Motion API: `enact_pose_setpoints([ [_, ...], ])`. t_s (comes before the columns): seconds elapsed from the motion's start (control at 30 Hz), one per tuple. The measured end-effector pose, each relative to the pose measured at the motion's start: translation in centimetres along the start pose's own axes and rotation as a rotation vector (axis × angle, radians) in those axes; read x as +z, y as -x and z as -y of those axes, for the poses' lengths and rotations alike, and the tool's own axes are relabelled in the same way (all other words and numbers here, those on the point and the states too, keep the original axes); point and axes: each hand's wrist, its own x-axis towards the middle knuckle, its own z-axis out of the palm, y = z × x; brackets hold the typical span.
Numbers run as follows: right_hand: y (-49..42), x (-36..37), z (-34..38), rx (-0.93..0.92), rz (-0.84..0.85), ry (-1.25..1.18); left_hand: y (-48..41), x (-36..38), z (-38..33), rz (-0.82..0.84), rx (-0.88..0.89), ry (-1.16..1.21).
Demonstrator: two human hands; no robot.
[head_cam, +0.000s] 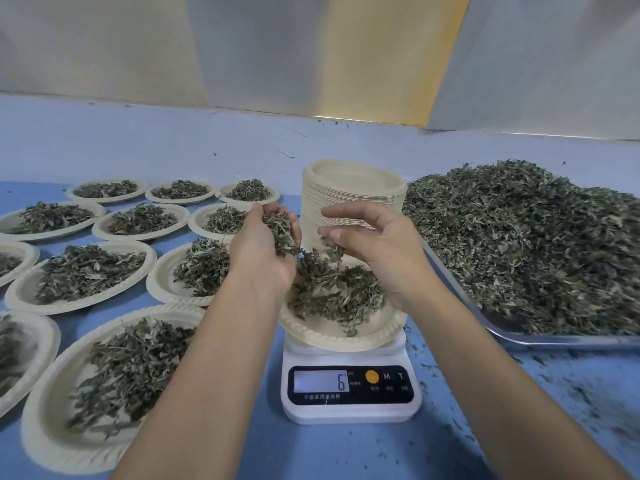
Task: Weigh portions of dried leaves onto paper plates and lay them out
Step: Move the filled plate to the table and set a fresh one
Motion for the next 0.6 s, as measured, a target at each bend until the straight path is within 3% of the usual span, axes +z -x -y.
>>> enact_pose_setpoints([
  [0.6,0.09,0.42,0.02,-0.011,-0.008,-0.024,0.43,0.27,0.42,0.020,-0.033,-0.011],
])
